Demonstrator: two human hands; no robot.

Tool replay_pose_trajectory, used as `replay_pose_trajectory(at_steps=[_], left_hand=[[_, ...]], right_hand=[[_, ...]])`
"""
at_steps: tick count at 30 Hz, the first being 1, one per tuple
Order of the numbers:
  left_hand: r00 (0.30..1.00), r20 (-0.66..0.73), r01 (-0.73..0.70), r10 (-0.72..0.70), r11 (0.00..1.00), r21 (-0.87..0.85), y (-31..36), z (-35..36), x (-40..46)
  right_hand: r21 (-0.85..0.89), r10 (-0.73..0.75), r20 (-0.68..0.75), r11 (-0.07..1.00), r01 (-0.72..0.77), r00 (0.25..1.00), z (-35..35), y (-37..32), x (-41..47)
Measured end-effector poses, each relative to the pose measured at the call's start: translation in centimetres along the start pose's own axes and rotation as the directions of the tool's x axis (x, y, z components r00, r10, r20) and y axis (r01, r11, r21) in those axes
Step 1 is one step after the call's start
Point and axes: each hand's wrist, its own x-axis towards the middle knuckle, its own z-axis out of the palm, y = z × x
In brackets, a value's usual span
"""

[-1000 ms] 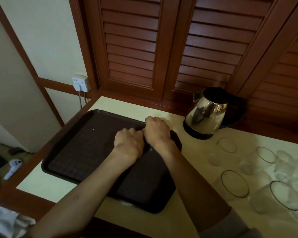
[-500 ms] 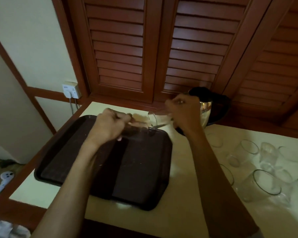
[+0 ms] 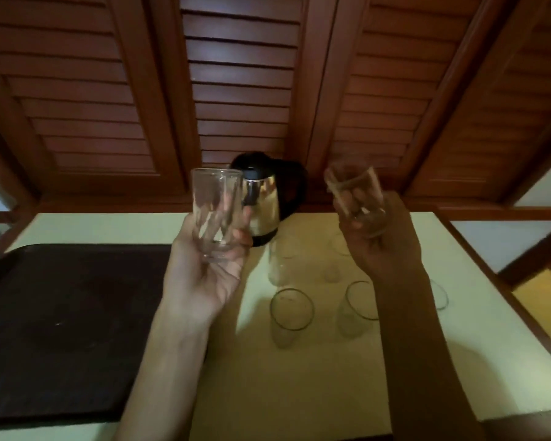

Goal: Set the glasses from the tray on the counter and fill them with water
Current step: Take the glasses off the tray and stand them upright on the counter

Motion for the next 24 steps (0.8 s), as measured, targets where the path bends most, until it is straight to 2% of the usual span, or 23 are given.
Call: replay_pose_trajectory(at_steps=[2, 4, 7, 8, 11, 14, 17, 19, 21, 24], left_hand=[[0.998, 0.033, 0.049, -0.048, 0.998, -0.035, -2.6, 1.9, 0.4], [0.995, 0.019, 0.096, -0.095, 0.994, -0.059, -5.2, 3.4, 1.0], [0.991, 0.006, 0.131, -0.131, 0.990, -0.048, -9.9, 5.9, 2.1], [0.991, 0.014, 0.133, -0.132, 0.990, -0.042, -11.7, 6.8, 2.5], [0.988, 0.077, 0.136, -0.132, 0.990, -0.042, -16.9, 9.4, 3.6], [0.981, 0.143, 0.145, -0.129, 0.983, -0.109, -21.4, 11.2, 4.5], [0.967, 0.222, 0.166, -0.121, 0.967, -0.195, -24.5, 12.5, 5.2], [0.959, 0.259, 0.155, -0.112, 0.976, -0.155, -26.0, 13.1, 5.6], [0.958, 0.271, 0.110, -0.095, 0.993, -0.041, -27.2, 13.5, 6.1], [0.965, 0.261, -0.013, -0.022, 0.991, 0.131, -28.9, 14.2, 6.8]], right_hand=[[0.083, 0.002, 0.013, 0.997, -0.003, 1.000, -2.3, -2.6, -0.2], [0.096, 0.010, -0.008, 0.995, -0.009, 1.000, -4.2, -5.0, -0.3], [0.179, 0.075, 0.096, 0.980, -0.091, 0.993, -7.3, -8.8, -0.1], [0.174, 0.094, 0.128, 0.978, -0.116, 0.987, -8.2, -10.2, -0.2], [0.049, 0.074, 0.080, 0.996, -0.078, 0.994, -11.4, -13.5, -0.7], [-0.044, 0.141, 0.163, 0.990, -0.136, 0.976, -14.3, -16.2, -1.2], [-0.026, 0.228, 0.082, 0.974, -0.227, 0.970, -16.8, -18.8, -1.4], [0.070, 0.252, 0.049, 0.964, -0.255, 0.966, -17.9, -20.1, -1.6], [0.123, 0.260, 0.030, 0.957, -0.262, 0.965, -18.8, -21.1, -1.7], [0.099, 0.250, 0.017, 0.963, -0.250, 0.968, -20.0, -22.5, -1.4]])
